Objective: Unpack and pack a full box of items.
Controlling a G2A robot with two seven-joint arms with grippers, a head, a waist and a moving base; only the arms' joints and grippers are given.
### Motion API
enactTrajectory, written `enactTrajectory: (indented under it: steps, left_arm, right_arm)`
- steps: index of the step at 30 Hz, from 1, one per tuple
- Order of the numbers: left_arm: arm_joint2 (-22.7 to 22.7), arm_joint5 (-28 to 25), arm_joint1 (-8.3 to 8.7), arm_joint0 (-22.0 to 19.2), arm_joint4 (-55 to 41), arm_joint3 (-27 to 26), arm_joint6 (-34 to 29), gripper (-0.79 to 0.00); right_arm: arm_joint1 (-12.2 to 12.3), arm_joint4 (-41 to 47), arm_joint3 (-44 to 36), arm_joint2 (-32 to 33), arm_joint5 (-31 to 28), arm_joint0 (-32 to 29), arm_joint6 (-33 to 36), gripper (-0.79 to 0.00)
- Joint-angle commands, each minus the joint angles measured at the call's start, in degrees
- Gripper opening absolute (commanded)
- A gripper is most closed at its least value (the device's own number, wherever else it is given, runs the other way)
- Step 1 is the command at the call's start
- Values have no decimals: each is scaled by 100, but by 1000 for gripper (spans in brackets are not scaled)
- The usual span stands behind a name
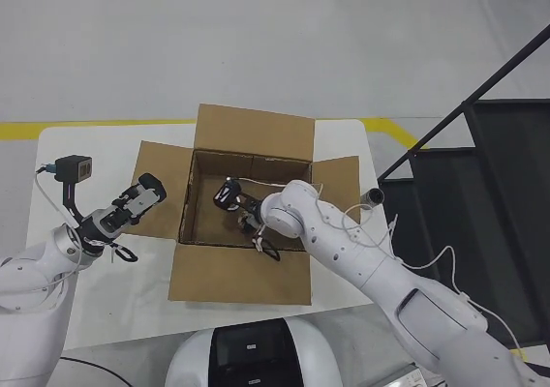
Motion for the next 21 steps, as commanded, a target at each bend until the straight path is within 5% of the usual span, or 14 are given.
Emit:
enactTrajectory:
  steps: [1,4,7,9,12,13,21]
  left_arm:
    - [0,0,0,0,0,0,0,0]
    - [0,0,0,0,0,0,0,0]
    - [0,0,0,0,0,0,0,0]
    - [0,0,0,0,0,0,0,0]
    - [0,0,0,0,0,0,0,0]
    - [0,0,0,0,0,0,0,0]
    - [0,0,0,0,0,0,0,0]
  right_arm:
    - [-13,19,33,4,-18,21,-1,-222]
    - [-24,-36,8,5,12,19,-39,-52]
    - [-27,-96,-60,0,0,-4,-5,-80]
    - [-34,-181,-26,-7,79,0,20,-151]
    - [-61,-145,65,4,160,9,-10,-422]
    - [-72,-117,109,13,195,16,-9,-440]
    - [-211,25,510,-55,262,211,-102,-259]
